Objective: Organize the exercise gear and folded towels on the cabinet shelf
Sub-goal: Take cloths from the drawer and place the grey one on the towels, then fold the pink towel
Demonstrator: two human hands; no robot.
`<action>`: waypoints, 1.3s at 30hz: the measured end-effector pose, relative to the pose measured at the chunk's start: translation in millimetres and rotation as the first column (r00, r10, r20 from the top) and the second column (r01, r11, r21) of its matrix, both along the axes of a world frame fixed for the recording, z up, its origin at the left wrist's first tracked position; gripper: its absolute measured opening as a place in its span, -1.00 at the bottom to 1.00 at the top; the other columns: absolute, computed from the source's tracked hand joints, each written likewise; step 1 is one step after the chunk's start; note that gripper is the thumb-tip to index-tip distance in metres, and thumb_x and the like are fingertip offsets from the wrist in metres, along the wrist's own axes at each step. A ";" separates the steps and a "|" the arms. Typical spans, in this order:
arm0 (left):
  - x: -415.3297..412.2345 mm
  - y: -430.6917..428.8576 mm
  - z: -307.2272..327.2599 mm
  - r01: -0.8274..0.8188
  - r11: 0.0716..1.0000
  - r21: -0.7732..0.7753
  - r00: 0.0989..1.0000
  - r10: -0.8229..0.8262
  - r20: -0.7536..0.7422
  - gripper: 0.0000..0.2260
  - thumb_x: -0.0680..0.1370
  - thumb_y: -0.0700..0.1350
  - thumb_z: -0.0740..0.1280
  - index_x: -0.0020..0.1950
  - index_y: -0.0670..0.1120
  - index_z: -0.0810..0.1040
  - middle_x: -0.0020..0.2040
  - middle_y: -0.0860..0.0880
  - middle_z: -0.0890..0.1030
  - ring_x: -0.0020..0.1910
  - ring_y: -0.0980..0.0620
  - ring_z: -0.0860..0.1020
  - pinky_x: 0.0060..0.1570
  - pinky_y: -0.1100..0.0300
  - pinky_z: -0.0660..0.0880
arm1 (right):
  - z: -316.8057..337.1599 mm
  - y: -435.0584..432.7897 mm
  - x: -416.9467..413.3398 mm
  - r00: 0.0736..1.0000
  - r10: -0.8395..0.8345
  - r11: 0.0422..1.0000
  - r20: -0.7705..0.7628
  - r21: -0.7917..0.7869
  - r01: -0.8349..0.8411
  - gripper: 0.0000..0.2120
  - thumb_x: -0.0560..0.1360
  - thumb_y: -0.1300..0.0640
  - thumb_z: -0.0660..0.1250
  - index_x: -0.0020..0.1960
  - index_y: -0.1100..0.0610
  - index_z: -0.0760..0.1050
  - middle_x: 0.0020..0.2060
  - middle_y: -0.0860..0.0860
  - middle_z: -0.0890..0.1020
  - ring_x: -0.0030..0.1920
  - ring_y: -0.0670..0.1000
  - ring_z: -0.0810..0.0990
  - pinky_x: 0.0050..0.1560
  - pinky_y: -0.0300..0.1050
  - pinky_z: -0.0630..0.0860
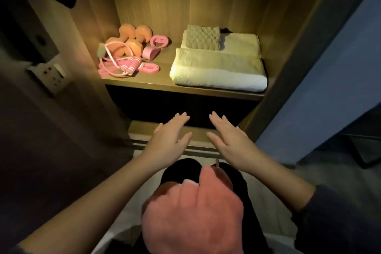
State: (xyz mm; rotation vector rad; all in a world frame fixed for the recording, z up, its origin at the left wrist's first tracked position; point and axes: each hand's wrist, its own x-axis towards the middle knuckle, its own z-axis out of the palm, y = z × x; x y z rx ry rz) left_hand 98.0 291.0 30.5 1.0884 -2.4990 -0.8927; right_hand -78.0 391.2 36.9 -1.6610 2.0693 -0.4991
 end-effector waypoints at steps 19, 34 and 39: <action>-13.1 69.2 -55.4 -0.056 0.961 0.272 0.992 0.084 -0.092 -0.76 0.52 -0.11 0.39 0.19 0.00 0.60 0.08 0.06 0.64 0.08 0.09 0.56 0.08 0.22 0.46 | -43.6 57.7 34.3 0.879 -0.365 0.913 0.305 -0.069 0.403 -0.75 0.47 0.13 0.43 0.14 -0.01 0.61 -0.04 -0.13 0.66 -0.06 -0.20 0.57 -0.11 -0.42 0.42; -3.9 14.5 24.0 0.157 0.931 0.328 0.864 0.032 -0.503 -0.80 0.42 -0.33 0.29 -0.26 -0.04 0.37 -0.18 0.10 0.57 -0.20 0.10 0.54 -0.30 0.20 0.48 | 25.5 28.2 20.2 0.826 -0.071 0.904 0.560 -0.314 0.291 -0.93 0.54 0.13 0.37 -0.13 0.02 0.57 -0.35 -0.11 0.55 -0.31 -0.23 0.48 -0.29 -0.40 0.41; -12.9 -8.8 71.0 0.115 0.983 0.141 0.906 -0.046 -0.420 -0.90 0.40 -0.16 0.24 -0.18 0.05 0.42 -0.17 0.02 0.53 -0.24 0.10 0.47 -0.30 0.12 0.44 | 65.5 10.2 -2.3 0.873 -0.049 0.960 0.486 -0.217 0.175 -0.92 0.48 0.03 0.45 -0.08 0.01 0.59 -0.42 -0.04 0.53 -0.36 -0.11 0.46 -0.31 -0.23 0.39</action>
